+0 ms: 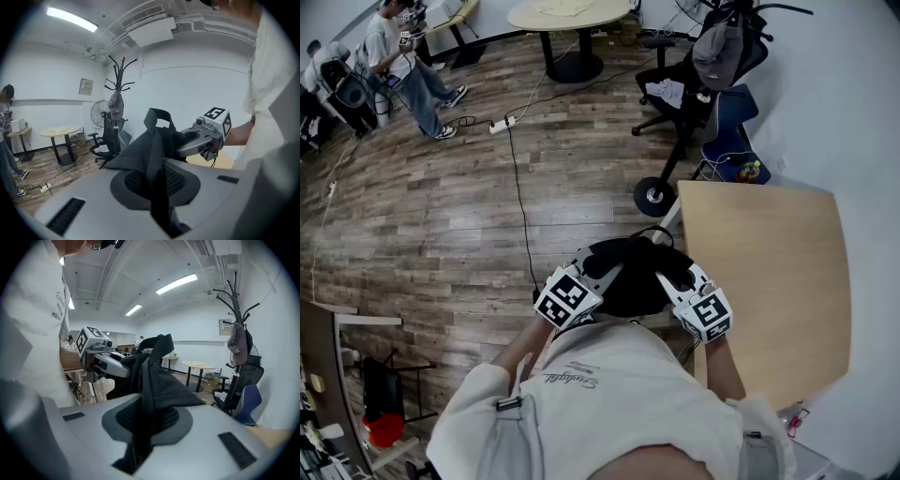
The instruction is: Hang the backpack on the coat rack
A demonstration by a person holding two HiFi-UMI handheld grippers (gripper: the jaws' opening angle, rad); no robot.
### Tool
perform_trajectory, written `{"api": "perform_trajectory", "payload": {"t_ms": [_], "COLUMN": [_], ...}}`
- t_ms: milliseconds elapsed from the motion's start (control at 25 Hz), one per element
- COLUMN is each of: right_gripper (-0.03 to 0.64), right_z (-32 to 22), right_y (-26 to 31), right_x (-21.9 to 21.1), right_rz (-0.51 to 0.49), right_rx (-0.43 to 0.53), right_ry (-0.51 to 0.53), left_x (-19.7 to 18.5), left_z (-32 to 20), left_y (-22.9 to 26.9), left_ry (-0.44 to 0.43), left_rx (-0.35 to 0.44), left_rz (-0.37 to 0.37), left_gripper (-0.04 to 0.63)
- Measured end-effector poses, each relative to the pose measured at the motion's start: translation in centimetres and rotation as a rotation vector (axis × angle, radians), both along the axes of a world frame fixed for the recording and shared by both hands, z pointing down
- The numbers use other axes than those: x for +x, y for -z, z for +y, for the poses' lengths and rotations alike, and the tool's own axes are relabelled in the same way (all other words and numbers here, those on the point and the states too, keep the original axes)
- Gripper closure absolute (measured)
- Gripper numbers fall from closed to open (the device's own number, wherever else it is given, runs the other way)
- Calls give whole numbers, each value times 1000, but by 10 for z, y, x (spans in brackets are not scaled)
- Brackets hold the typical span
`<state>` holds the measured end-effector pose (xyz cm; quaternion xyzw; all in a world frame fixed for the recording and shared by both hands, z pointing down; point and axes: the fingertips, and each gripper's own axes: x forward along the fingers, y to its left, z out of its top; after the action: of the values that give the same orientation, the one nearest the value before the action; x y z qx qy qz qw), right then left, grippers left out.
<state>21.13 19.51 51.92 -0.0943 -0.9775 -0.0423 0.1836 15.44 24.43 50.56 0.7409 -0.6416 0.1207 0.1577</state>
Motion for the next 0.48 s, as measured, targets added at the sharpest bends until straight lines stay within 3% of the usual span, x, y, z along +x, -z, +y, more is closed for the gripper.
{"api": "perform_trajectory", "payload": {"t_ms": [480], "right_gripper": [580], "right_z": [18], "right_y": [-10], "right_x": [-44], "right_rz": [-3], "right_rx": [-7], "right_ry": [-57], "left_x": [-46], "left_z": [16], "left_y": [-7], "left_ry": [-64], "left_rx": [10], "left_rz": [-10], "left_gripper": [555]}}
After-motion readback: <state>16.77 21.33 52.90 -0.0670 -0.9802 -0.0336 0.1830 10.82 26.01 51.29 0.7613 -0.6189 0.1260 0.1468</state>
